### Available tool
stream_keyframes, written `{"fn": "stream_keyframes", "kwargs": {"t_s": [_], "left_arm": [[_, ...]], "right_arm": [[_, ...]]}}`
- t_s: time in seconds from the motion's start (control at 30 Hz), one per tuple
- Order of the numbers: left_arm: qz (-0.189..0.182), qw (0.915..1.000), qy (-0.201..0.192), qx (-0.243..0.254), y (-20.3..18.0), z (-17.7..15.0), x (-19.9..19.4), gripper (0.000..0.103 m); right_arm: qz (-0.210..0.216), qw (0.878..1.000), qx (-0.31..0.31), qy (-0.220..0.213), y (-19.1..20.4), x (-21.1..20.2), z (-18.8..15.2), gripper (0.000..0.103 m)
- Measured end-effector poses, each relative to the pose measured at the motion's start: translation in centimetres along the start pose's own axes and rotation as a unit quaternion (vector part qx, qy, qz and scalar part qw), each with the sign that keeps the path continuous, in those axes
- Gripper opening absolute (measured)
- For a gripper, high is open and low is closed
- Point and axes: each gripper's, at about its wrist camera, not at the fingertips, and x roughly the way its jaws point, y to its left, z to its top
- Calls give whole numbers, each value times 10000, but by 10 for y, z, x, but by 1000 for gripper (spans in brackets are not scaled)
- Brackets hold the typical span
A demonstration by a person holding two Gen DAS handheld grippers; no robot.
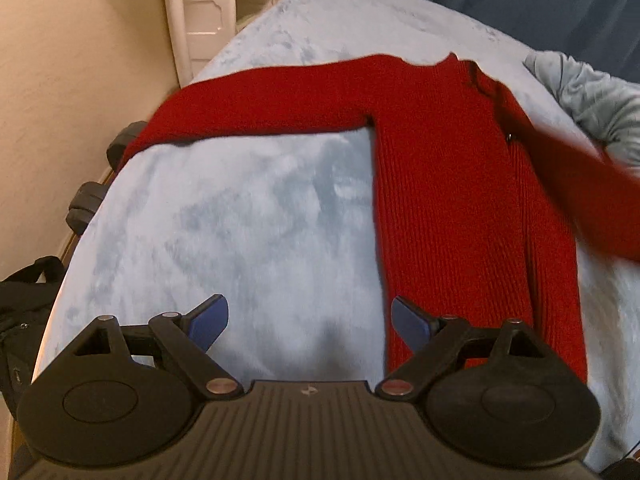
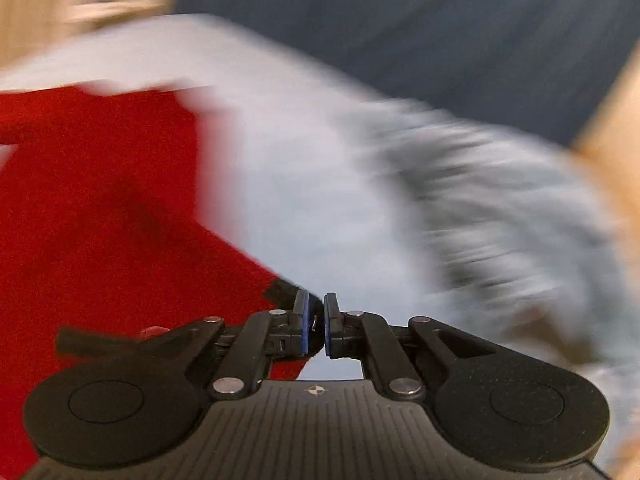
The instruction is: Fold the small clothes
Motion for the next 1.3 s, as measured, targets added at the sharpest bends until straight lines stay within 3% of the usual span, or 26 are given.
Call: {"fn": "stream_keyframes", "kwargs": {"t_s": [0.03, 0.07, 0.1, 0.17, 0.2, 0.3, 0.4, 0.53, 0.6, 0.73, 0.87, 1.0, 1.03, 1.13, 1.2, 1.3], "left_arm": [[30, 10000, 16, 30, -2, -1, 0, 92], [41, 10000, 34, 48, -5, 0, 2, 92], [19, 10000, 58, 58, -8, 0, 4, 92], [-61, 9998, 123, 118, -13, 0, 6, 92], [-83, 9997, 141, 163, -17, -1, 8, 92], [-117, 9989, 230, 390, -30, -9, 14, 92], [-159, 9978, 335, 552, -41, -19, 17, 92], [-229, 9963, 473, 685, -48, -37, 14, 92], [-258, 9958, 512, 715, -49, -44, 12, 92], [-320, 9947, 626, 755, -49, -55, 10, 92], [-335, 9944, 704, 717, -48, -63, 10, 93], [-314, 9942, 755, 697, -48, -66, 13, 93], [-310, 9941, 774, 691, -48, -66, 13, 93], [-321, 9935, 829, 707, -52, -68, 16, 93], [-307, 9931, 834, 768, -56, -69, 16, 93], [-351, 9926, 804, 838, -61, -70, 13, 93]], "right_arm": [[-428, 9987, 254, 73, -21, 14, 10, 9], [-642, 9962, 557, 204, -41, 25, 17, 20], [-410, 9957, 758, 336, -52, 30, 17, 40], [385, 9928, 1070, 384, -59, 25, 3, 59], [714, 9902, 1134, 386, -52, 16, -11, 61], [1598, 9816, 848, 619, -8, -14, -59, 62], [2577, 9617, 615, 698, 45, -59, -111, 62], [3387, 9387, 319, 554, 104, -120, -150, 62], [3485, 9359, 285, 433, 122, -136, -157, 64], [3494, 9341, 418, 598, 144, -134, -159, 65], [3209, 9432, 597, 622, 154, -135, -168, 67], [2305, 9644, 1159, 585, 133, -124, -172, 65], [2222, 9640, 1318, 631, 127, -118, -174, 65], [2600, 9514, 1390, 886, 123, -100, -176, 63], [3012, 9418, 1256, 809, 122, -94, -171, 3], [2327, 9634, 1259, 436, 88, -91, -150, 3]]}}
